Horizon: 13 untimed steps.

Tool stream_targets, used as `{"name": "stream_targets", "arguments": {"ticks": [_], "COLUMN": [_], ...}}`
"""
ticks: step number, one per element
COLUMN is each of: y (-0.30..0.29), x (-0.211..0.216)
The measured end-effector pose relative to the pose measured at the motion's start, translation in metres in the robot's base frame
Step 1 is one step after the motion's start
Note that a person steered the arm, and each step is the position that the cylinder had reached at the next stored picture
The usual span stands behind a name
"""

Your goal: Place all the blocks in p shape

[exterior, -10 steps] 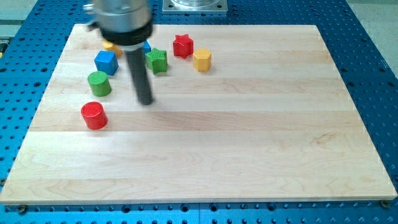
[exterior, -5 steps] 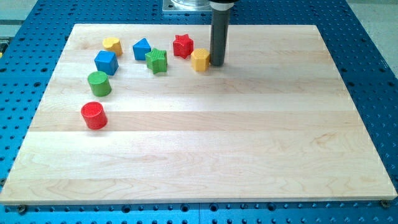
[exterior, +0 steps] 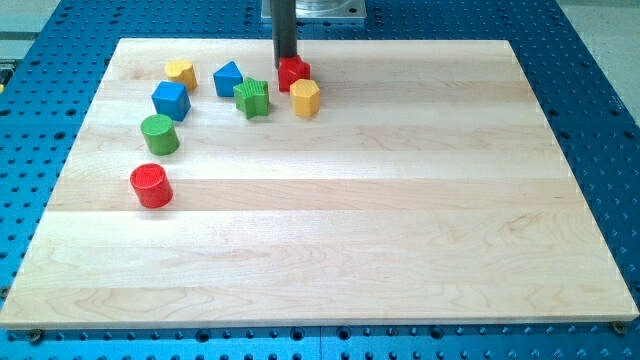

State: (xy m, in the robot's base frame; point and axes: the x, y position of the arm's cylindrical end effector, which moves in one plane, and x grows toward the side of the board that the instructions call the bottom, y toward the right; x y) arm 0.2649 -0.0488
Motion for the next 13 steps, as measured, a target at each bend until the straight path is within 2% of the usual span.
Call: {"name": "stream_targets", "arguments": {"ticks": [1, 2, 4, 6, 7, 8, 9, 10, 11, 12, 13], "y": [-0.002, -0.003, -0.059, -0.02, -0.076, -0.085, -0.076, -0.076, -0.052, -0.019, -0.029], "x": [0.025, 0.009, 0.073, 0.11, 0.077, 0.075, 0.034, 0.033, 0.04, -0.004, -0.039]}}
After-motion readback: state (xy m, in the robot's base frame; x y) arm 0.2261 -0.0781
